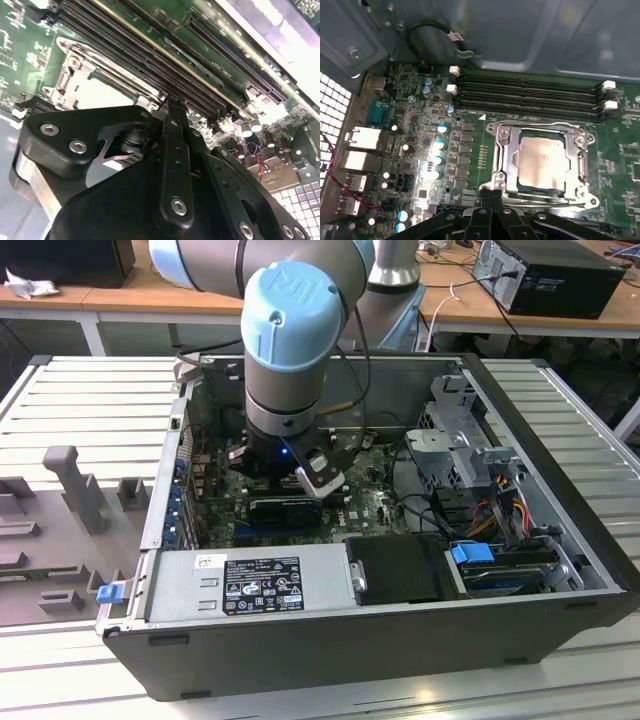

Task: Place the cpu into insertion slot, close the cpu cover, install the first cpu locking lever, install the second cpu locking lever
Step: 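Install the second cpu locking lever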

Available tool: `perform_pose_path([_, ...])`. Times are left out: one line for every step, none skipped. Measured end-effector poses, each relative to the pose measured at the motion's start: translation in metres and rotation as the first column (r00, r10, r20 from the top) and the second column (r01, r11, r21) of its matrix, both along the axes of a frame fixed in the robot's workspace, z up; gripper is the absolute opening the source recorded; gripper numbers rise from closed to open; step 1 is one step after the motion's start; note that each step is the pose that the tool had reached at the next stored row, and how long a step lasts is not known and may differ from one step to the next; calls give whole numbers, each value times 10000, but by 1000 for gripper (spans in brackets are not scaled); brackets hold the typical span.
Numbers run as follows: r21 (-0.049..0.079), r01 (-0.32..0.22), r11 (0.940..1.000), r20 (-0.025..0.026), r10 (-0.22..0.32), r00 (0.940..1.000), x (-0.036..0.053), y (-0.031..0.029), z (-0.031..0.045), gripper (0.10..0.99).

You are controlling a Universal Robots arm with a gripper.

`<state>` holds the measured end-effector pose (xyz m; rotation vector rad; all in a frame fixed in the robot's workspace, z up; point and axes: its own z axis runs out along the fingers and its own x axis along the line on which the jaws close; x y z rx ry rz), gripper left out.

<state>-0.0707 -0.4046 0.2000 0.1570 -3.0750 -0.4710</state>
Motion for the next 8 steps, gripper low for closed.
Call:
perform_pose_path([33,-2,10000,-2,2,10000,-4,-1,-14,106])
perform_pose_path([110,-3,9999,-4,3,10000,-5,-2,-21,106])
perform_pose_path([183,-1,9998,-2,1,10000,-6,-1,-28,106])
perform_pose_path([328,0,9995,-1,0,10000,-6,-1,-40,106])
perform_pose_path([401,1,9992,-1,-1,10000,-6,0,-52,106])
perform_pose_path([458,0,9990,2,0,10000,-9,1,-69,106])
perform_pose_path([479,0,9988,-1,0,10000,-19,0,-78,106])
perform_pose_path([491,0,9988,-1,0,10000,-26,-1,-80,106])
